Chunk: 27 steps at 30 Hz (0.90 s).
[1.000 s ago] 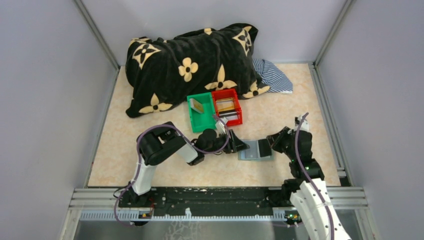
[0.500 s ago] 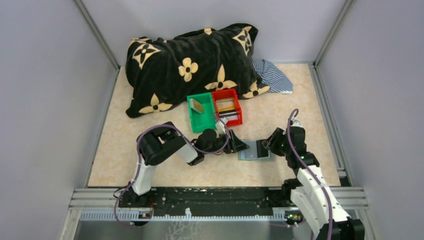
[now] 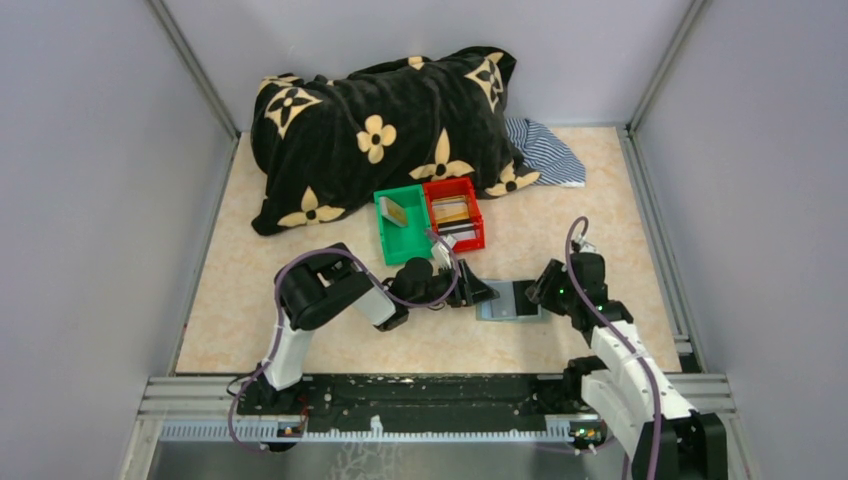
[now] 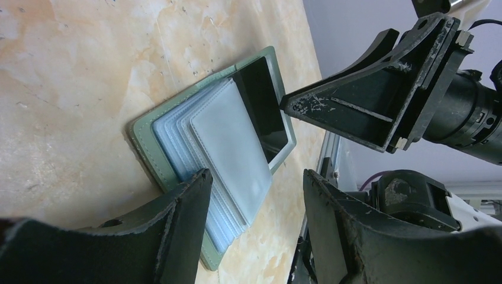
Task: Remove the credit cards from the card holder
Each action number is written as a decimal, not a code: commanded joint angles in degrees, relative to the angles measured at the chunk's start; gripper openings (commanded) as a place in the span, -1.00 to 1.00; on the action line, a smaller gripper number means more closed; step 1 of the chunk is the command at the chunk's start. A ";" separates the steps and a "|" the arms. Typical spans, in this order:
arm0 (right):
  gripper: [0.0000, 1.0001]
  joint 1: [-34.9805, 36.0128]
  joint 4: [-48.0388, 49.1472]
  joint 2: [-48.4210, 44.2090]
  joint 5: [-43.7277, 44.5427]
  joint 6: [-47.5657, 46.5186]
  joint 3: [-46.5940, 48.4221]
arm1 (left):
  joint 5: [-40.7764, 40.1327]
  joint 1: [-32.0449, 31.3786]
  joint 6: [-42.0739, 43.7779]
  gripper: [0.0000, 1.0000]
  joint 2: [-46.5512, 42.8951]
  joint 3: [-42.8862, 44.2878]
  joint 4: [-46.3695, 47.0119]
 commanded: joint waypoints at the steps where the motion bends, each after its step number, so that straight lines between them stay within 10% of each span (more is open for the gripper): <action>1: -0.26 -0.57 3.80 -1.40 -2.08 -1.00 -0.21 | 1.91 -0.08 0.24 0.32 2.69 -1.06 -3.23; 19: -0.37 -0.59 11.21 -0.35 -13.11 0.18 -5.45 | 2.18 0.29 0.24 0.31 2.29 -1.35 -2.83; 27: -0.37 -0.04 9.66 -1.28 -16.80 -0.64 -5.56 | -1.72 0.22 9.92 0.32 -12.30 0.82 -16.32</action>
